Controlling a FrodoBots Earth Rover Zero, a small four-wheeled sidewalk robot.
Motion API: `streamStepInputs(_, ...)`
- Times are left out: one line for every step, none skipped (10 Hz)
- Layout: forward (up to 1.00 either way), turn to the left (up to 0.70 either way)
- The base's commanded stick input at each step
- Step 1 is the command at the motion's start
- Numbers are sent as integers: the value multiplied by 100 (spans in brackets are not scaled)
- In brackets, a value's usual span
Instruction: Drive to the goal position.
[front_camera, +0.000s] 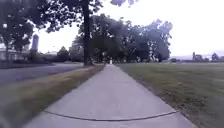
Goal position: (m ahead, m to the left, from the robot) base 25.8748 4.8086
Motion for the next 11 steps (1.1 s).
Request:
streamStepInputs(70, 9)
streamStepInputs(70, 14)
streamStepInputs(70, 14)
streamStepInputs(70, 14)
streamStepInputs(70, 12)
streamStepInputs(70, 5)
streamStepInputs(70, 0)
streamStepInputs(70, 0)
streamStepInputs(70, 0)
streamStepInputs(70, 0)
streamStepInputs(70, 0)
